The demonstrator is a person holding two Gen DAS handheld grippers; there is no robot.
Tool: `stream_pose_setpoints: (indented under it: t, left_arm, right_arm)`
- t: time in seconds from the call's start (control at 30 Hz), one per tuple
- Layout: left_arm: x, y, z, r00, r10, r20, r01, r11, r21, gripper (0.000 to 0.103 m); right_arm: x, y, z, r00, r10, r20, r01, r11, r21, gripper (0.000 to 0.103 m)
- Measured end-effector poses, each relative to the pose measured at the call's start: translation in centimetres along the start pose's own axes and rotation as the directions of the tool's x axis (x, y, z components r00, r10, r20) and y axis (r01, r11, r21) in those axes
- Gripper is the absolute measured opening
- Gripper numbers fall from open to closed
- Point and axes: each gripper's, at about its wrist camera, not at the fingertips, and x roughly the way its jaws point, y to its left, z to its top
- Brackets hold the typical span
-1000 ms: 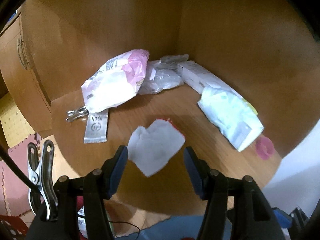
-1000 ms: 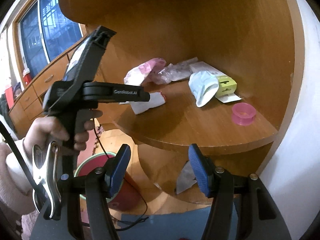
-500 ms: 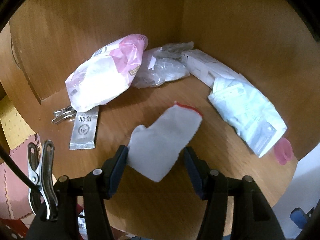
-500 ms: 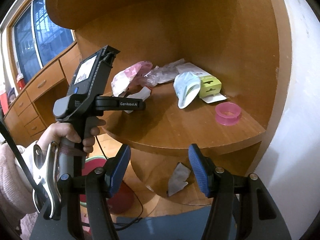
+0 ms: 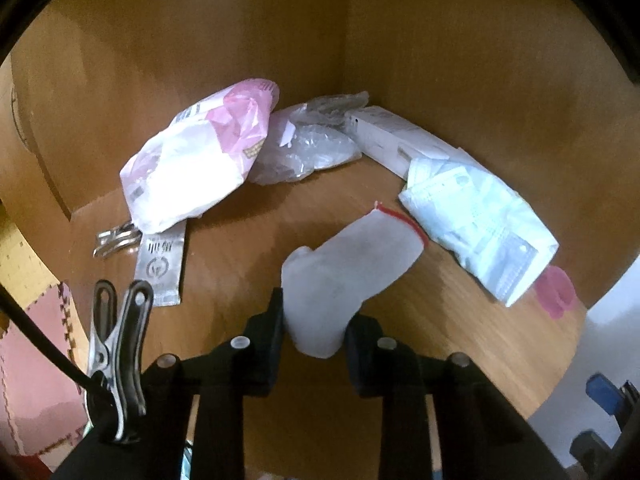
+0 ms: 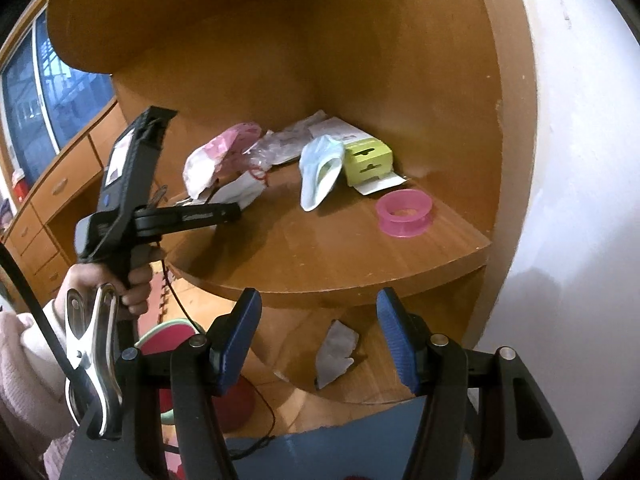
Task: Collect trash
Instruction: 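Grasp the white glove with the left tool, then grasp the pink tape roll with the right tool while the left tool holds the glove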
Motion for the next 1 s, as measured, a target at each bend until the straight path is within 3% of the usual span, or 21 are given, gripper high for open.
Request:
stream_pose_setpoints:
  t: [0.4, 0.6, 1.0]
  left_arm:
    - [-3.1, 0.4, -2.9, 0.998, -0.069, -0.011, 0.068, 0.995, -0.077, 0.025]
    - [-4.3, 0.5, -4.3, 0.997, -0.076, 0.009, 0.076, 0.991, -0.110, 0.025]
    - [-6.0, 1.3, -5.9, 0.996, -0.091, 0.020, 0.093, 0.977, -0.190, 0.025]
  right_arm:
    - [2.1, -0.3, 3.6, 0.993, -0.118, -0.024, 0.118, 0.993, -0.020, 0.061]
    - [4.8, -1.5, 4.8, 0.969, -0.247, 0.007, 0.247, 0.969, -0.011, 0.061]
    - [7.6, -2.1, 4.7, 0.943, -0.329, 0.048, 0.330, 0.944, -0.021, 0.061]
